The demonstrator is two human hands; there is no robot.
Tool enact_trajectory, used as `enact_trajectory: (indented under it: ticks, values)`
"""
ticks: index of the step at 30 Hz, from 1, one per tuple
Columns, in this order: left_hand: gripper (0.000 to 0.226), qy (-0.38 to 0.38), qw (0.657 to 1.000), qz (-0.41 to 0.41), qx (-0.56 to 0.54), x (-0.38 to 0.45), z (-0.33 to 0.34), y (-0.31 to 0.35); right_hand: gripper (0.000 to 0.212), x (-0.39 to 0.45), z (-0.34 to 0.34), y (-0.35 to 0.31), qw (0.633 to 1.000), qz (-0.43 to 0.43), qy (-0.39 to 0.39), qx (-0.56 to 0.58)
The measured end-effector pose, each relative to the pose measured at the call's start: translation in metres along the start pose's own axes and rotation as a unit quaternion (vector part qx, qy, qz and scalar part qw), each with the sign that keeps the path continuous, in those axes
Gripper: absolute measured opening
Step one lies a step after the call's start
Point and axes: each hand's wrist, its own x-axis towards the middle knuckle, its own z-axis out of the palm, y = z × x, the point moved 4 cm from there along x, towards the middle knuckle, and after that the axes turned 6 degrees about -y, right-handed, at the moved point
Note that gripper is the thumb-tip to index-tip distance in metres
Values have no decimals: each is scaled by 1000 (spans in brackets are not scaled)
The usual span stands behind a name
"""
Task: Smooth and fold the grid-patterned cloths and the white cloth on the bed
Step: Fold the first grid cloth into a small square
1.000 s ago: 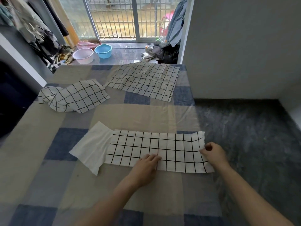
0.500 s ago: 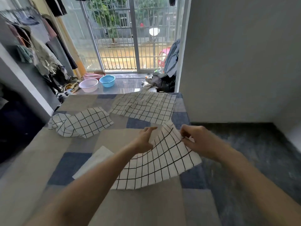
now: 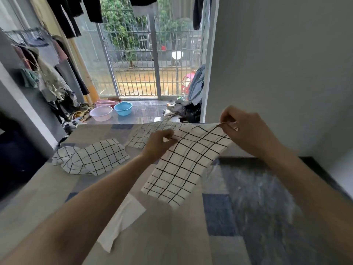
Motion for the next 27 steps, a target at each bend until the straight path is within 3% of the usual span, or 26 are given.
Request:
enact_trajectory:
  ticks: [3, 9, 12, 17, 19, 23, 27]
  values:
    - [8, 34, 999, 29, 27, 3, -17, 10, 9, -9, -3, -13, 1000, -20, 16, 14]
    - [14, 84, 994, 23, 64, -22, -23, -1, 17, -52, 27, -29, 999, -51, -5, 12]
    - [14, 29, 992, 2, 120, -53, -7, -26, 11, -87, 50, -40, 994, -82, -65, 26]
    - [51, -96, 961, -211, 149, -114, 38, -82, 6, -164, 101, -57, 979, -133, -149, 33]
    - [59, -155, 945, -250, 143, -144, 62, -92, 9, -198, 129, -59, 975, -115, -191, 6]
    - [60, -281, 917, -261, 114, -208, 101, -96, 15, -258, 180, -61, 962, -96, -254, -10]
    - [53, -290, 908, -204, 222, -262, 106, -88, 11, -304, 211, -66, 947, -54, -316, -10]
